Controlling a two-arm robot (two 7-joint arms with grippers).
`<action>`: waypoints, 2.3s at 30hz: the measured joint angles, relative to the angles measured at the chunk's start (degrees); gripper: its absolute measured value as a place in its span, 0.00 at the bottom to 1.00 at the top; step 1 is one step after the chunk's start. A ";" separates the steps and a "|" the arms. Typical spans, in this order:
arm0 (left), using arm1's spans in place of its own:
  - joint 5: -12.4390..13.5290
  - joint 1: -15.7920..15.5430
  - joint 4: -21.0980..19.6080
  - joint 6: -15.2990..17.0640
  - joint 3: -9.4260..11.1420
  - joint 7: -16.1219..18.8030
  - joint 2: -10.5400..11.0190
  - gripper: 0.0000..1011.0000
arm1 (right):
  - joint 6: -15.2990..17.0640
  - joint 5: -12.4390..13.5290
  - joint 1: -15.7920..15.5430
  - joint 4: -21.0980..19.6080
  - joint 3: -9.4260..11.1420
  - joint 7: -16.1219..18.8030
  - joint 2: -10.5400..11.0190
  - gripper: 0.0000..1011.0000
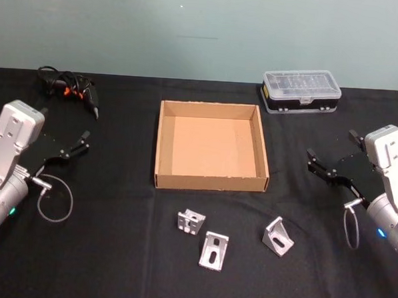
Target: Use one hand to pick up the angle iron from the table and place it into the box.
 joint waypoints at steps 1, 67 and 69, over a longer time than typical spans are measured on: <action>0.00 0.00 0.00 0.00 0.00 0.00 0.00 0.99 | 0.00 0.00 0.00 0.00 0.00 0.00 0.00 0.99; 0.00 0.00 0.00 0.00 0.00 0.00 0.00 0.99 | 1.73 3.51 -5.31 -8.69 5.39 4.62 1.70 0.99; 0.00 0.00 0.00 0.00 0.00 0.00 0.00 0.99 | 2.74 4.90 -6.16 -10.29 6.22 5.50 2.27 0.99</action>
